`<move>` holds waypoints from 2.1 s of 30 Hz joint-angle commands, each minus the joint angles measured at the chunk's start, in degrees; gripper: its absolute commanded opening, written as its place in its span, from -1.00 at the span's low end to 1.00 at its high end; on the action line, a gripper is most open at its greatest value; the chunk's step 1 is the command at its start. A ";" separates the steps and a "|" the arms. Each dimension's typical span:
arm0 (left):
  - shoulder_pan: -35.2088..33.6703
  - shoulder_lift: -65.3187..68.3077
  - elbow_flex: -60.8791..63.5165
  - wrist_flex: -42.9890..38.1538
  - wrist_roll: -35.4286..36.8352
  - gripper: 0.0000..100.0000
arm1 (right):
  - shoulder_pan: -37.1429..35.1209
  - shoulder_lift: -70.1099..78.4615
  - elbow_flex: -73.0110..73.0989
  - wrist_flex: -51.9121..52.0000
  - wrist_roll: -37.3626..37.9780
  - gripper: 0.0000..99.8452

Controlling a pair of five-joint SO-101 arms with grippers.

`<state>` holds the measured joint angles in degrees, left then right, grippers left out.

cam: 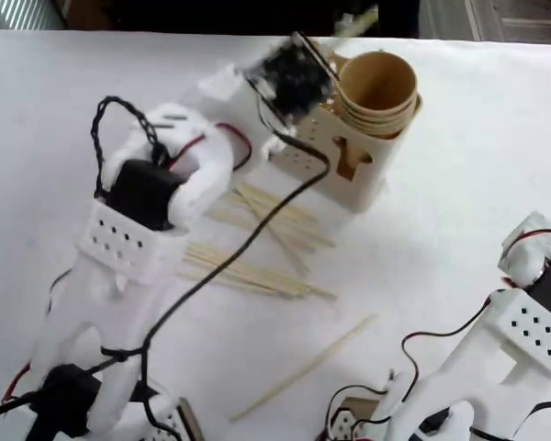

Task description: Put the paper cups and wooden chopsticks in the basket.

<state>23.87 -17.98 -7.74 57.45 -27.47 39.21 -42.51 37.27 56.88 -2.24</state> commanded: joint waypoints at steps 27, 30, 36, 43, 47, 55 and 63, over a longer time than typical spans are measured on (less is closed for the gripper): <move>-4.09 27.65 -3.69 -38.86 25.05 -0.77 | -0.04 -1.19 -0.09 -1.01 -0.26 -0.79; -4.09 25.80 -5.45 -31.12 25.05 -0.68 | -0.04 -1.19 -0.09 -1.01 -0.26 -0.79; -5.58 22.29 -11.16 -19.16 24.70 -0.67 | -0.04 -1.19 -0.09 -0.92 -0.26 -0.79; -9.36 16.31 -14.33 -3.78 17.23 -0.68 | -0.04 -0.84 -0.09 -1.01 -0.26 -0.79; -8.92 12.88 -13.89 5.45 7.30 -0.68 | -0.13 -0.75 -0.09 -1.01 -0.26 -0.79; -8.40 10.33 -13.89 18.55 -4.40 -0.68 | -1.10 -0.75 0.00 -0.92 -0.26 -0.79; -4.00 10.33 -13.80 35.16 -13.63 -0.70 | -2.15 -0.75 0.53 -1.01 -0.26 -0.78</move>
<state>18.77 -4.88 -19.08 88.66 -39.78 37.71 -42.51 38.15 56.88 -2.42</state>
